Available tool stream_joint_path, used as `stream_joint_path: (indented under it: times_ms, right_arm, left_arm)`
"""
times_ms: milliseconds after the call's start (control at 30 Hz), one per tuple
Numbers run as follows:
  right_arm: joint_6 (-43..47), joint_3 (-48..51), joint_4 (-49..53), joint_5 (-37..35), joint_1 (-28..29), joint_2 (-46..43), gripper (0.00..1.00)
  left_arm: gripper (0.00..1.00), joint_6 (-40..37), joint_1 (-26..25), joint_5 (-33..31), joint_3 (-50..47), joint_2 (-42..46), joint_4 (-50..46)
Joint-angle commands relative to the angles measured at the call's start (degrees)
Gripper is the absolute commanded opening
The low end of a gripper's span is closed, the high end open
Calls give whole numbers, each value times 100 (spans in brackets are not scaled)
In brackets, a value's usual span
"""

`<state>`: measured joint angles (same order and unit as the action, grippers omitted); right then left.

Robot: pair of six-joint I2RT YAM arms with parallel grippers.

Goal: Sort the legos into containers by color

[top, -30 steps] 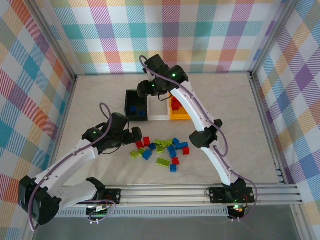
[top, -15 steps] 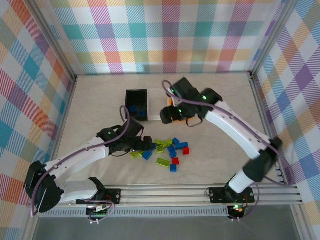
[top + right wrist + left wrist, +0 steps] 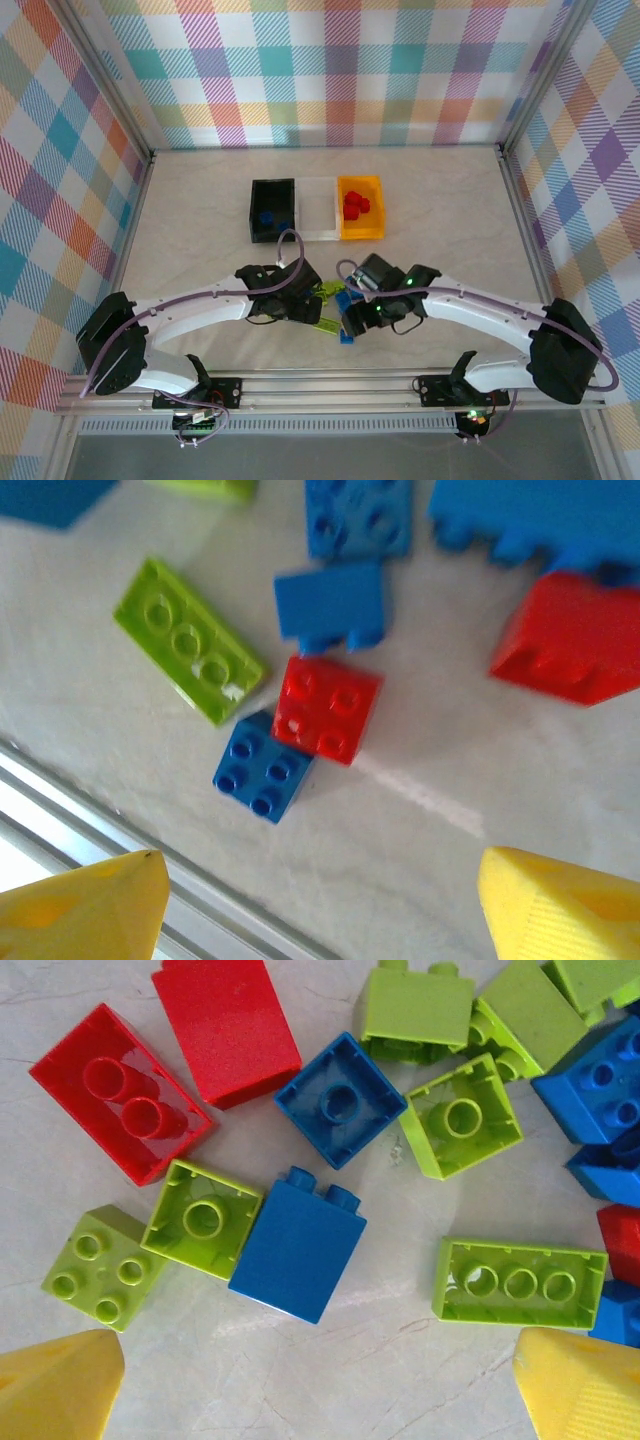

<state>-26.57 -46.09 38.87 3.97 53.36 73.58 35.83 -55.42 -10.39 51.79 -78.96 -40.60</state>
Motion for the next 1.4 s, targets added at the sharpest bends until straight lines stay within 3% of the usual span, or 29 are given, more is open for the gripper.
stream_joint_path:
  times_ms: [0, 200, 733, 1033, 1200, 1367]
  right_arm:
    - [-337, 67, -734, 63, 334, 207, 82]
    - [-441, -33, -1071, -122, 651, 860, 83]
    - [-809, -700, -247, -1259, 1328, 2080, 63]
    - [-911, -442, -334, -1652, 1350, 1910, 54]
    - [-1004, -321, -357, -1714, 1249, 1731, 41]
    - [-986, -184, -298, -1705, 1076, 1320, 35]
  left_arm:
    - [100, 303, -48, -314, -37, 124, -269]
    - [100, 405, -52, -445, 2, 281, -416]
    - [100, 487, -48, -582, -68, 360, -572]
    - [100, 504, -40, -627, -78, 368, -547]
    - [100, 501, -41, -667, -51, 410, -607]
    - [100, 495, -39, -694, -62, 472, -654]
